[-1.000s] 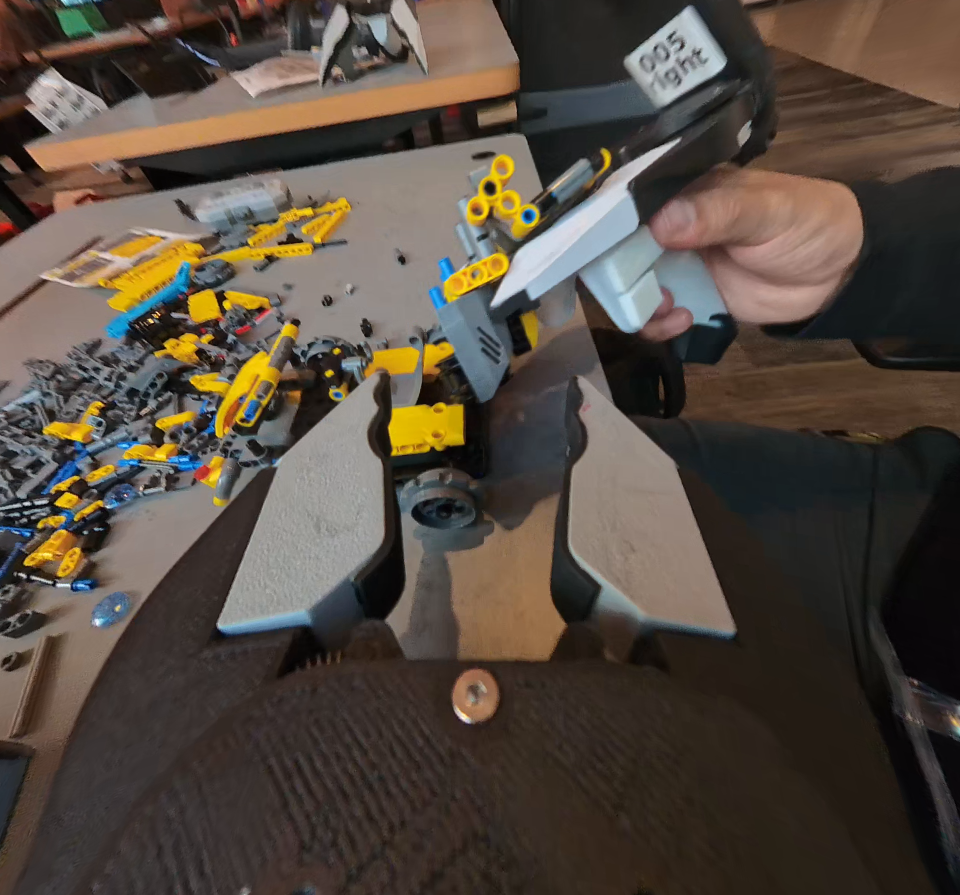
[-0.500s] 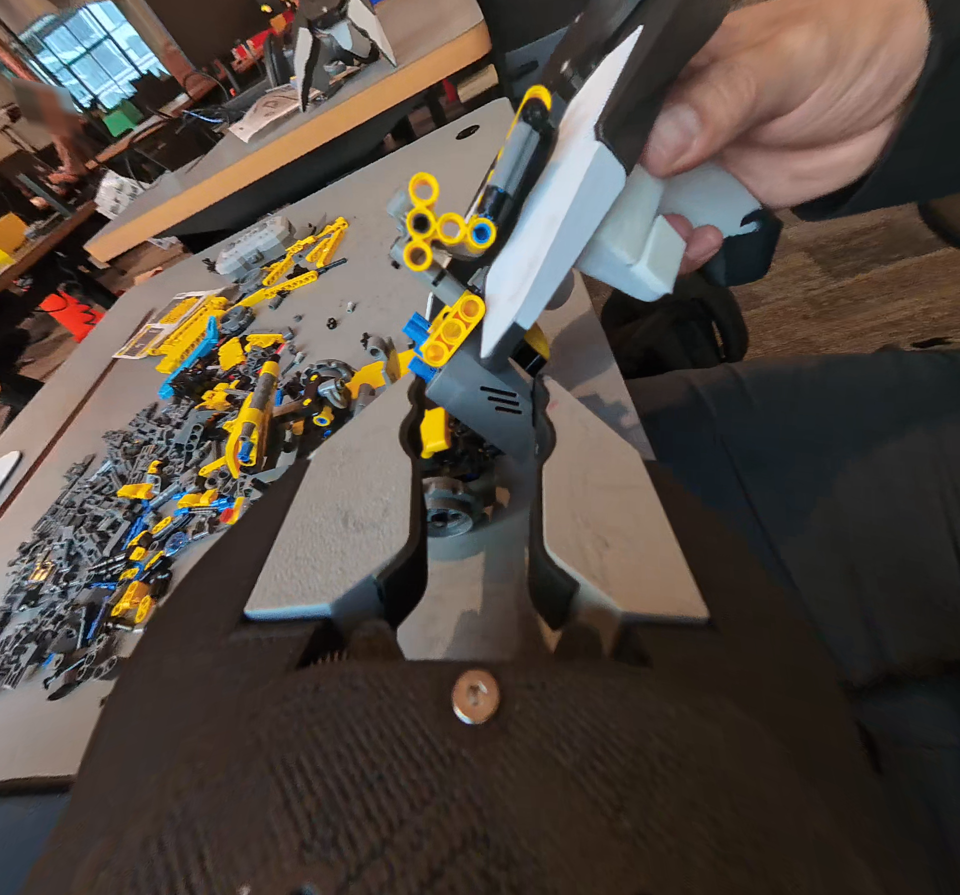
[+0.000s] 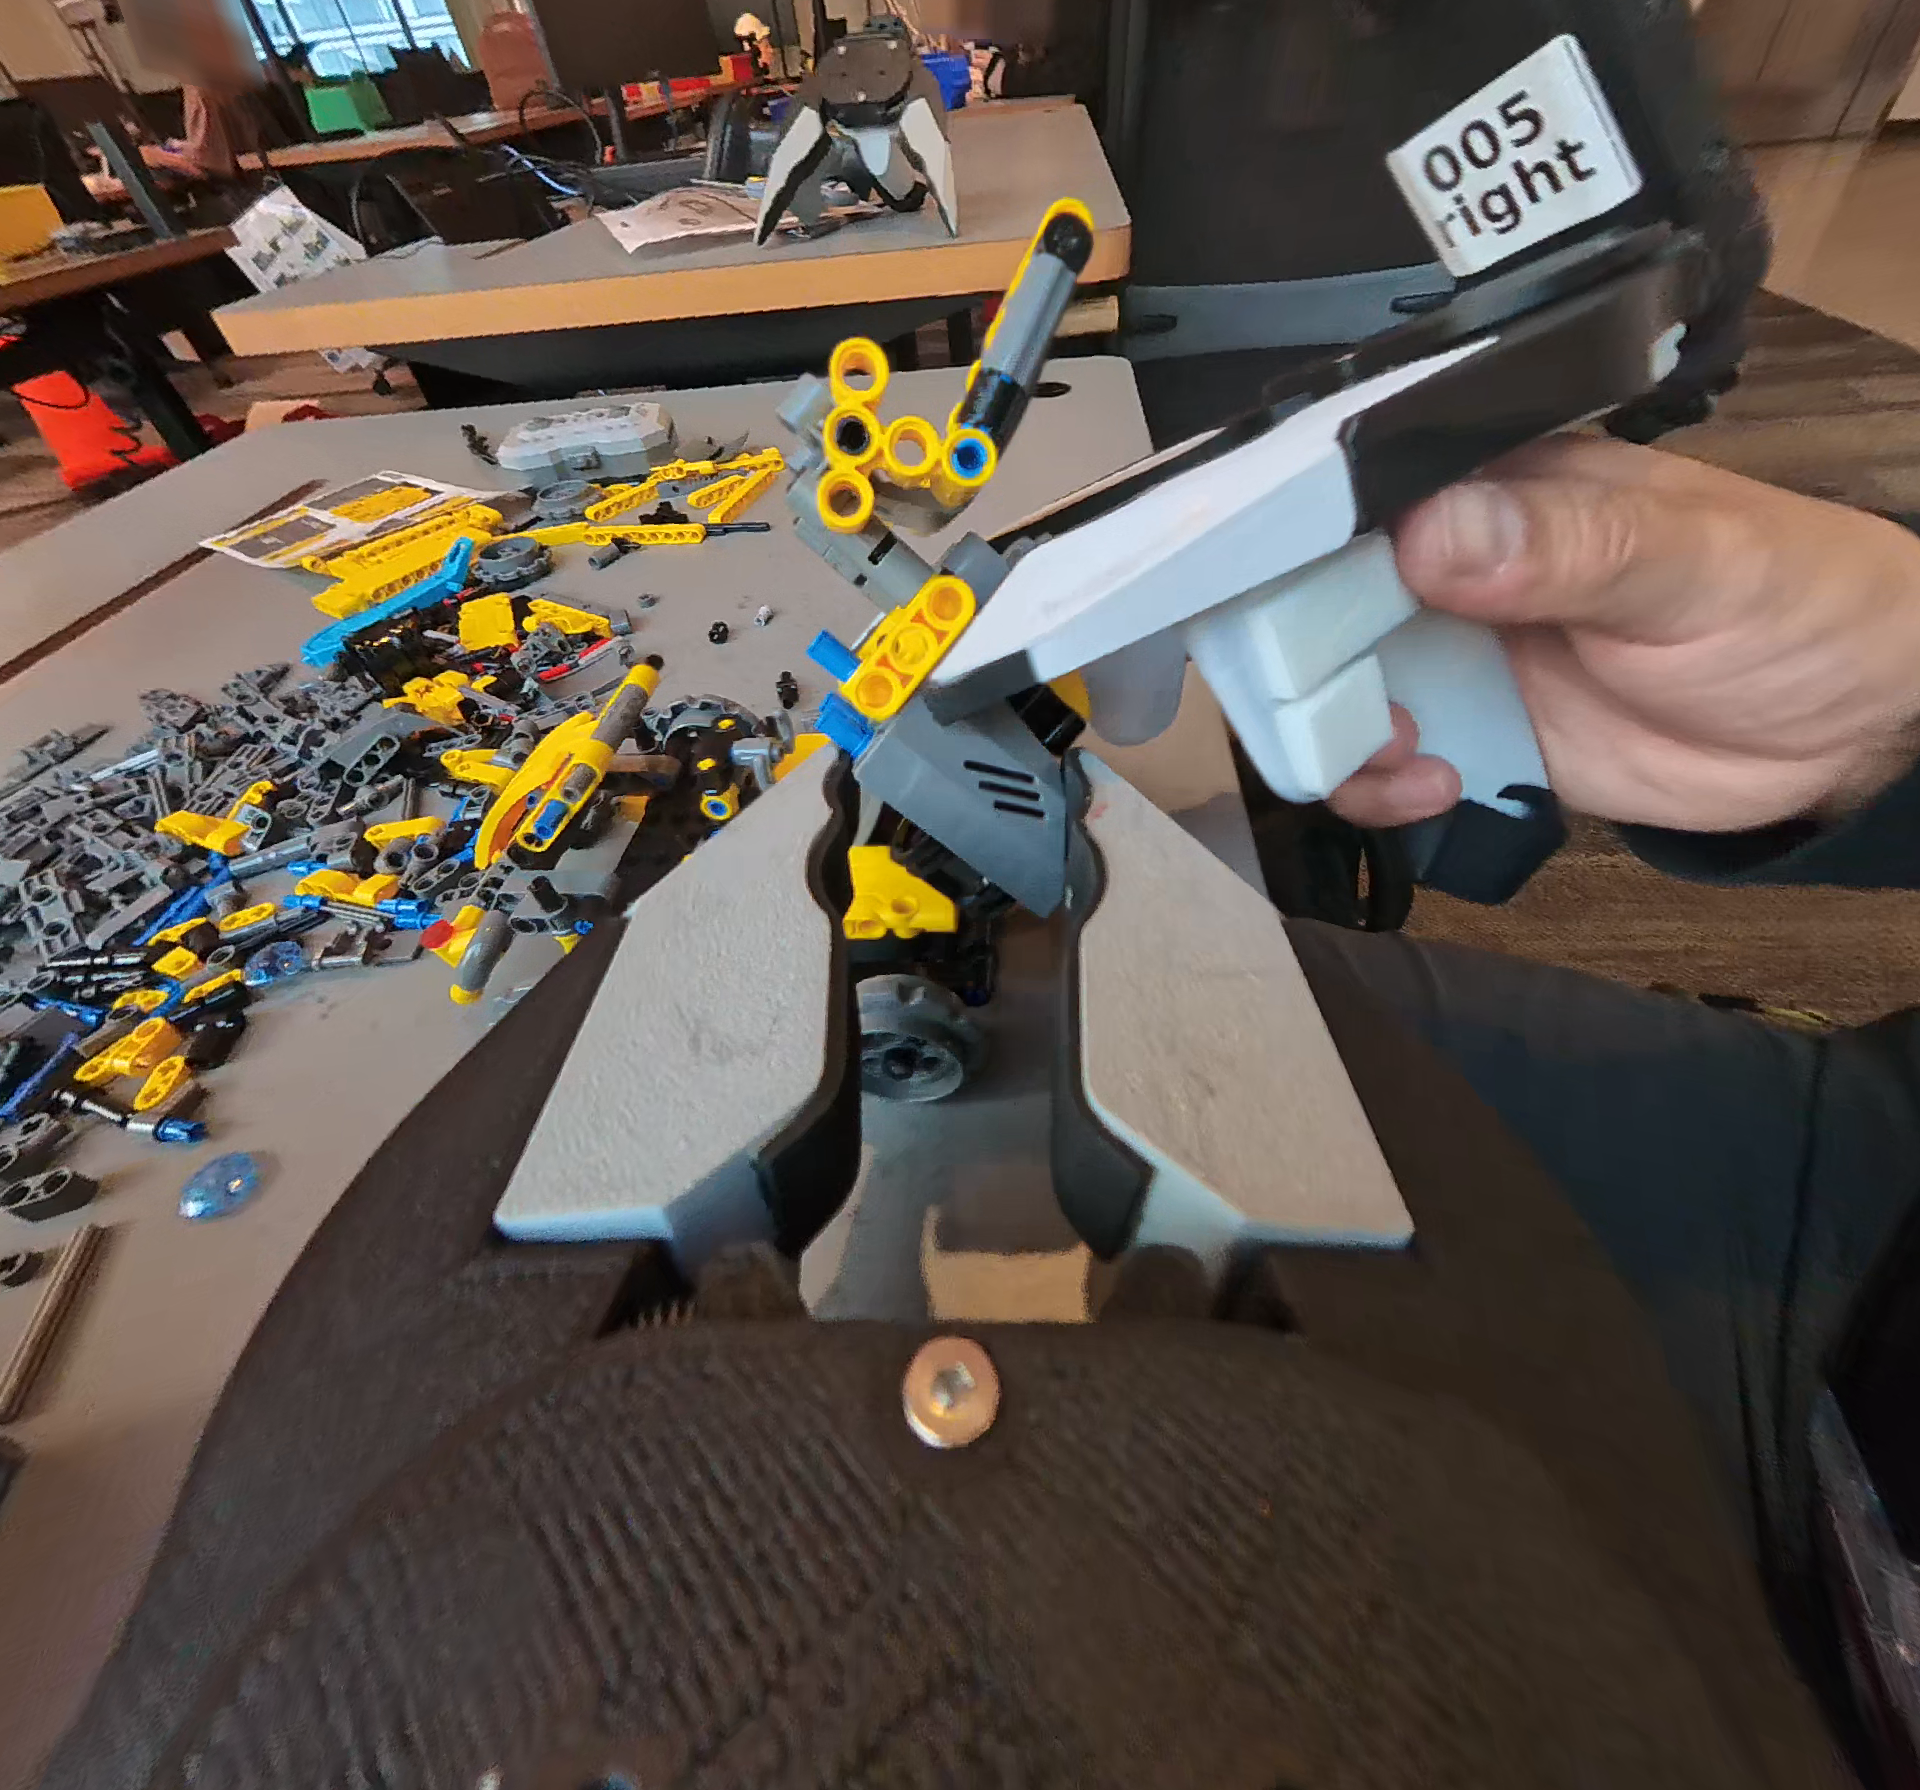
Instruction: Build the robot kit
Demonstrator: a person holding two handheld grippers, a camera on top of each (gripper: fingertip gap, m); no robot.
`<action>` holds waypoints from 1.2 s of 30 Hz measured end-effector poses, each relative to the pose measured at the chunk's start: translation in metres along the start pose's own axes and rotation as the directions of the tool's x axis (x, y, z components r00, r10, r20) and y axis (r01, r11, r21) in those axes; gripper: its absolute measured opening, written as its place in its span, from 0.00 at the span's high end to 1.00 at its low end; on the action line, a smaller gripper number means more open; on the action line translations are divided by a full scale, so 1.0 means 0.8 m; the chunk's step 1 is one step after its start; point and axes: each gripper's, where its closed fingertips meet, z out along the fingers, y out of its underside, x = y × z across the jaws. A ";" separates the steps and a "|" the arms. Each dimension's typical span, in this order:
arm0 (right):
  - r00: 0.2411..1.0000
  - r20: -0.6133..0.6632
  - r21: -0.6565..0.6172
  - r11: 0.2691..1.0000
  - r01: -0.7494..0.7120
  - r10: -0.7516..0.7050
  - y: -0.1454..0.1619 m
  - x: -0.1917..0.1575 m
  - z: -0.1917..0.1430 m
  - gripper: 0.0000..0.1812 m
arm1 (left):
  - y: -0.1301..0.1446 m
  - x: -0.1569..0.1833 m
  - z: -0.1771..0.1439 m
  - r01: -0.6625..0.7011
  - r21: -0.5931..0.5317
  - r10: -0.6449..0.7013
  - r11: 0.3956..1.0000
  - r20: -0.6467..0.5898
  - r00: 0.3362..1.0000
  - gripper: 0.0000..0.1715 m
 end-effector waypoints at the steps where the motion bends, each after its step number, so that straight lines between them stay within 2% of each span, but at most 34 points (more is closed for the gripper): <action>1: 0.999 -0.034 0.001 1.000 0.007 -0.007 0.000 0.004 0.003 0.67 | 0.000 -0.002 0.000 -0.002 0.003 0.002 1.000 0.010 1.000 0.79; 3: 0.998 -0.056 0.002 1.000 -0.001 0.001 0.000 0.005 0.009 0.65 | -0.002 -0.006 -0.002 -0.020 0.016 0.020 1.000 0.030 0.999 0.79; 7: 0.998 -0.053 0.019 0.999 0.027 -0.026 -0.005 -0.003 0.013 0.67 | -0.008 -0.009 -0.004 -0.044 0.035 0.042 0.998 0.056 0.998 0.79; 28: 0.995 -0.023 0.012 0.995 0.098 -0.098 -0.006 -0.004 0.011 0.67 | -0.009 -0.003 -0.004 0.017 0.047 -0.018 0.999 0.018 1.000 0.79; 36: 0.995 -0.016 -0.001 0.995 0.101 -0.101 -0.004 -0.001 0.008 0.70 | -0.006 -0.002 -0.002 0.038 0.035 -0.039 0.999 0.005 0.999 0.73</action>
